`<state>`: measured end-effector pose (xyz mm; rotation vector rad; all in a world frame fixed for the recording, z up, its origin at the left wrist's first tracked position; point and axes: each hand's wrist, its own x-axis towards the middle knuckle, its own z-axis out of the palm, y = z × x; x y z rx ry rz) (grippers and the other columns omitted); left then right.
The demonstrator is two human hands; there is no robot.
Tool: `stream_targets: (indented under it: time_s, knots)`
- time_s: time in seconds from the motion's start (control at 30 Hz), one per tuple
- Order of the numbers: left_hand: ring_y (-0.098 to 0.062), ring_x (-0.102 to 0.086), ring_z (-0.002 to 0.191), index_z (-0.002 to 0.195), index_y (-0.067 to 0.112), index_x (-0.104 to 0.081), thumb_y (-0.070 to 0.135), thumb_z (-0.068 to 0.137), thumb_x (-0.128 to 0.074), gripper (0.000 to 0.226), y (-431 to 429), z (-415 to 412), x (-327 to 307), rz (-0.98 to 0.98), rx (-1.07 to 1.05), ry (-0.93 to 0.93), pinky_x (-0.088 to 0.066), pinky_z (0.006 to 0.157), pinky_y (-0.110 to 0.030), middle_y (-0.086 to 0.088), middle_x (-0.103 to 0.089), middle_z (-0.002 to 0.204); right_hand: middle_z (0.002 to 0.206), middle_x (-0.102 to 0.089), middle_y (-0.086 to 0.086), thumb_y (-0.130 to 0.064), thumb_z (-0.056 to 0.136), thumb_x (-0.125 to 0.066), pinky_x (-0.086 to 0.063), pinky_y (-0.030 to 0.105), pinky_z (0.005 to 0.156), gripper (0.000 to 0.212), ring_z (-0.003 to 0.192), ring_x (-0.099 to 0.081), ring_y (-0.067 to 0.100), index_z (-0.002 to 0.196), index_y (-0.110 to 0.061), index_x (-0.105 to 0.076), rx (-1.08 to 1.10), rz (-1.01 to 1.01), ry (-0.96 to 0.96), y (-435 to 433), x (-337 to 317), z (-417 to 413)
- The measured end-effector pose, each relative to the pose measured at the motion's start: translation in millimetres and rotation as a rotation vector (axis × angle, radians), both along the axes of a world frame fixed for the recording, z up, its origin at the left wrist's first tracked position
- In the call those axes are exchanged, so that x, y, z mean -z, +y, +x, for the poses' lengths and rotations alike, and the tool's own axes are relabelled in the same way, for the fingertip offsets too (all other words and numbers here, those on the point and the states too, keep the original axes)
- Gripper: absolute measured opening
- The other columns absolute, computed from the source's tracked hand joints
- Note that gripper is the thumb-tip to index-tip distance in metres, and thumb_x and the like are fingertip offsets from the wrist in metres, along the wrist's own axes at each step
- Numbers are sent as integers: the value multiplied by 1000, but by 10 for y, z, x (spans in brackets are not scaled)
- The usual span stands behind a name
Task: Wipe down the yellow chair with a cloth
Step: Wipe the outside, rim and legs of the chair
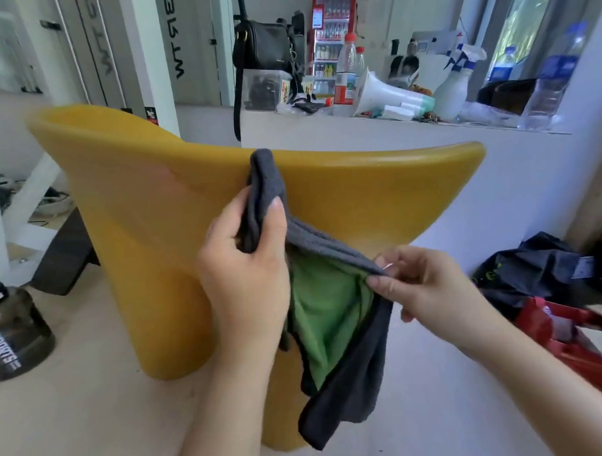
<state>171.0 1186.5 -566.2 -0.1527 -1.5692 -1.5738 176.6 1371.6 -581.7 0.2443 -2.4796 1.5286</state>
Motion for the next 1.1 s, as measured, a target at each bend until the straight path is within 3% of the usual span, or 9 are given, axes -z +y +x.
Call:
stream_targets:
  time_s: [0.1,0.2,0.3,0.4,0.53,0.77,0.93,1.0,1.1]
  knots:
    - [2,-56,58,69,31,-68,44,82,-66,18,-353,91,-93,-410,180,-322,-40,55,-22,19,-64,61,66,-62,-7,-8,88,-61,-56,39,52,12,49,-56,9,82,-19,-63,206,49,219,159,-384,-69]
    - [3,-61,61,77,34,-71,69,70,-58,37,-652,215,-232,-903,412,-874,-45,58,-27,22,-67,66,75,-63,-7,-10,85,-57,-58,42,54,14,51,-59,10,84,-23,-59,256,57,374,109,-617,-78]
    - [-2,-60,70,76,38,-67,79,71,-49,45,-673,317,-314,-1241,85,-925,-50,64,-27,16,-66,72,75,-57,-4,-2,82,-55,-57,37,53,21,56,-60,18,83,-23,-54,158,19,418,29,-747,21]
    - [-1,-57,71,87,38,-58,71,72,-50,38,-263,398,-317,-915,23,-475,-47,64,-27,17,-62,79,75,-55,0,10,79,-53,-58,42,57,30,67,-58,22,80,-20,-54,-51,54,437,-72,-775,134]
    - [-7,-60,69,90,36,-46,50,75,-68,31,225,313,-77,-634,397,-425,-52,64,-40,10,-64,78,83,-60,9,20,77,-53,-52,54,71,36,80,-58,30,82,-15,-56,-185,64,431,-81,-721,158]
    - [-15,-45,51,84,30,-52,11,69,-67,28,195,264,-52,-463,6,-41,-41,49,-36,2,-46,56,72,-49,-3,-7,70,-55,-44,32,54,20,67,-48,15,73,-24,-44,227,358,588,-99,-529,110]
    - [10,-52,100,118,47,-37,52,71,-63,54,416,331,123,-445,288,-147,-47,83,-16,23,-54,108,62,-41,3,-5,80,-52,-33,28,49,17,57,-39,16,69,-17,-47,-52,-415,63,-361,-683,118]
    - [16,-45,101,126,42,-35,53,71,-61,62,396,244,203,-466,156,-48,-35,82,0,23,-47,112,69,-53,5,-9,72,-55,-38,29,57,8,65,-48,20,73,-17,-58,-288,-384,-34,-347,-761,188]
    - [-7,-57,90,110,36,-50,26,76,-59,36,192,76,251,-278,-69,-4,-42,73,-12,14,-55,96,89,-70,-3,-13,74,-57,-51,25,76,21,87,-64,12,88,-20,-70,-329,-127,118,-245,-899,238]
